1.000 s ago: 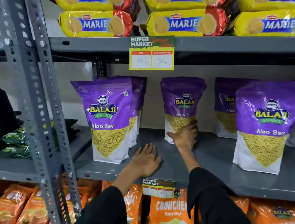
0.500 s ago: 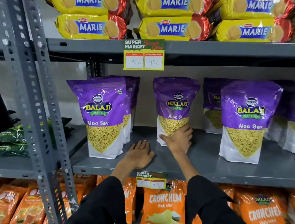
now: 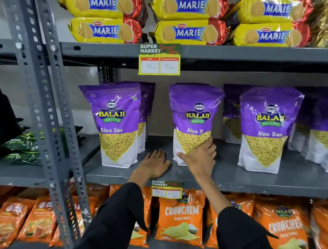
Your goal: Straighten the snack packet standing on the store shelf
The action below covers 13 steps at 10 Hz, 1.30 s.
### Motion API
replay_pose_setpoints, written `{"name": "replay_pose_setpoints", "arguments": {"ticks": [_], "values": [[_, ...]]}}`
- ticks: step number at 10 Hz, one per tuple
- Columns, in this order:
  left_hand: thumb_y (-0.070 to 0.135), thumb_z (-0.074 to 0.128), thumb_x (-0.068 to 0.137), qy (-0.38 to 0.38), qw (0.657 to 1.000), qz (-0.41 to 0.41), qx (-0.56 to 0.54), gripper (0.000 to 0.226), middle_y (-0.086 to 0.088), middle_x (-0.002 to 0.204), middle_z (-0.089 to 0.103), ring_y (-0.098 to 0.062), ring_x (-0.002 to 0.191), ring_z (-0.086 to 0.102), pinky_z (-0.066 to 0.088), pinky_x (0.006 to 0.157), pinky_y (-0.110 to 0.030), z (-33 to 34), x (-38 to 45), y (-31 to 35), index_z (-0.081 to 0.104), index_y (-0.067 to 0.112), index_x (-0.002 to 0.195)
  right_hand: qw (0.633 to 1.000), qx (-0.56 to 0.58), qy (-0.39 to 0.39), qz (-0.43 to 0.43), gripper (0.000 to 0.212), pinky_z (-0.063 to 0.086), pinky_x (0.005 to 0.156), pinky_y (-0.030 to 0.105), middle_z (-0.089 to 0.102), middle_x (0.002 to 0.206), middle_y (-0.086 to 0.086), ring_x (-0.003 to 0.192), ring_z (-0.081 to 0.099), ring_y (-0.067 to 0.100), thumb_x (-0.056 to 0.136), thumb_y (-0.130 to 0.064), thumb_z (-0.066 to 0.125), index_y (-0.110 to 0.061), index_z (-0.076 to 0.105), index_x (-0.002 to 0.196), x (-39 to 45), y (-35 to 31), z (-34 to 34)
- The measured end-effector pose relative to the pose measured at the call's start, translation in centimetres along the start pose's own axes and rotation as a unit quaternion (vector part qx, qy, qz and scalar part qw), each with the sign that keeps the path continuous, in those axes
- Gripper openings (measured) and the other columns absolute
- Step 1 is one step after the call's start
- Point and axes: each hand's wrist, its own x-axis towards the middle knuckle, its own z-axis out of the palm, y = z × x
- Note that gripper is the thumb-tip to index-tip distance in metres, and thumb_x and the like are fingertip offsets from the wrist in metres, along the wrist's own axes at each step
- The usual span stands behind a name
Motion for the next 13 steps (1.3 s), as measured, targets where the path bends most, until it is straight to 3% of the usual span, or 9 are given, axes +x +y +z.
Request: {"name": "replay_pose_setpoints", "arguments": {"ticks": [10, 11, 12, 13], "values": [[0.046, 0.015, 0.104, 0.020, 1.000, 0.000, 0.005, 0.066, -0.007, 0.170, 0.003, -0.022, 0.157, 0.001, 0.003, 0.125, -0.044, 0.6, 0.6, -0.4, 0.007, 0.012, 0.160, 1.000, -0.018, 0.008, -0.011, 0.138, 0.043, 0.105, 0.056, 0.035, 0.150, 0.019, 0.138, 0.040, 0.039, 0.059, -0.063, 0.088, -0.005, 0.009, 0.157, -1.4, 0.6, -0.3], [0.046, 0.023, 0.104, 0.054, 0.998, 0.002, -0.043, 0.070, -0.008, 0.170, 0.006, -0.021, 0.156, 0.004, 0.005, 0.125, -0.041, 0.7, 0.3, -0.5, 0.002, 0.010, 0.160, 0.999, 0.009, 0.020, -0.025, 0.141, 0.041, 0.110, 0.056, 0.030, 0.157, 0.018, 0.144, 0.036, 0.037, 0.060, -0.067, 0.085, -0.007, 0.005, 0.159, -2.7, 1.0, -1.1], [0.041, 0.028, 0.104, 0.156, 0.983, 0.021, -0.093, 0.072, -0.011, 0.169, 0.007, -0.022, 0.157, 0.003, 0.006, 0.126, -0.039, 0.7, -0.2, -0.5, -0.004, 0.007, 0.159, 0.987, 0.127, 0.057, -0.076, 0.113, 0.043, 0.114, 0.051, 0.031, 0.160, 0.008, 0.147, 0.037, 0.029, 0.074, -0.068, 0.073, -0.022, 0.013, 0.159, -6.1, 4.4, -2.2], [0.039, 0.025, 0.106, 0.284, 0.955, 0.068, -0.048, 0.067, -0.008, 0.170, 0.001, -0.021, 0.157, -0.001, 0.003, 0.126, -0.038, 0.8, -1.2, 0.1, 0.000, 0.009, 0.160, 0.976, 0.188, 0.074, -0.076, 0.077, 0.048, 0.111, 0.051, 0.035, 0.156, -0.007, 0.142, 0.042, 0.018, 0.084, -0.074, 0.054, -0.051, 0.020, 0.150, -13.4, 11.5, -2.5]]}}
